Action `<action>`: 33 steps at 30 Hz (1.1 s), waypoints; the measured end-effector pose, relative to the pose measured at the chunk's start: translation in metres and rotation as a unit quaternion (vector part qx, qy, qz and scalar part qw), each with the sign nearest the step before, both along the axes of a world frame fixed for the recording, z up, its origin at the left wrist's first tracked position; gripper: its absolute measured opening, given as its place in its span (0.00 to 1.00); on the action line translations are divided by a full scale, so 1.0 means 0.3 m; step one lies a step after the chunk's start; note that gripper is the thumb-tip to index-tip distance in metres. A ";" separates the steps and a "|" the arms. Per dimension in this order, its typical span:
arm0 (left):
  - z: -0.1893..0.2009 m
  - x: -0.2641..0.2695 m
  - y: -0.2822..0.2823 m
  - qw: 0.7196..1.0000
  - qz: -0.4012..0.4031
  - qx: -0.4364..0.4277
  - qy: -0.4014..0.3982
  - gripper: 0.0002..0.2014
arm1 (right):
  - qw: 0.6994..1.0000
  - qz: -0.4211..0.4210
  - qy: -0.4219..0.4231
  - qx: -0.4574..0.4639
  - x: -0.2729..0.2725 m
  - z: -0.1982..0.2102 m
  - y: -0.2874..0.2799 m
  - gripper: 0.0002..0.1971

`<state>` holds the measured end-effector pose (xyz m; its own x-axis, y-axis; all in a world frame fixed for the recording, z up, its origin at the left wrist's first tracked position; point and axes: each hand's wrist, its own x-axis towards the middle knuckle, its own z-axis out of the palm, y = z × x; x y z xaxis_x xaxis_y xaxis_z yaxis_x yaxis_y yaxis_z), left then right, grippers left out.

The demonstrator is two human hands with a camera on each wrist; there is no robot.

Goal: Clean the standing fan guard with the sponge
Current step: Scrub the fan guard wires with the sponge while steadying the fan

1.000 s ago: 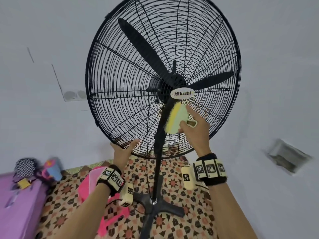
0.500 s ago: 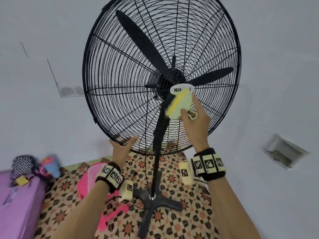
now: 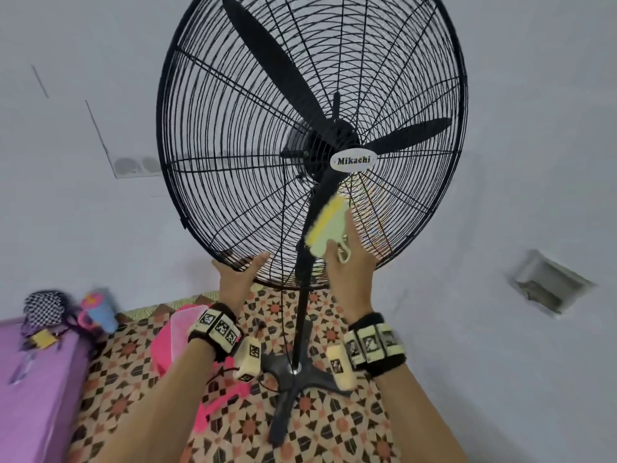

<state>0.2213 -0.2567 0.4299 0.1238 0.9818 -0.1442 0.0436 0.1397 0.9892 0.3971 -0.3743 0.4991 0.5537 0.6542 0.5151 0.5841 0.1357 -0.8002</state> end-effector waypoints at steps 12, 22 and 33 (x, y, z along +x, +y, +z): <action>-0.006 0.002 0.011 1.000 0.000 -0.017 -0.005 0.79 | 0.998 0.011 0.056 -0.013 0.005 -0.004 0.003 0.34; -0.050 -0.009 0.052 1.000 -0.002 -0.027 0.004 0.83 | 0.992 0.029 0.117 0.026 -0.047 0.019 -0.062 0.33; -0.060 0.000 0.063 1.000 -0.009 -0.021 -0.001 0.83 | 0.994 0.036 0.106 -0.009 -0.137 -0.148 -0.112 0.34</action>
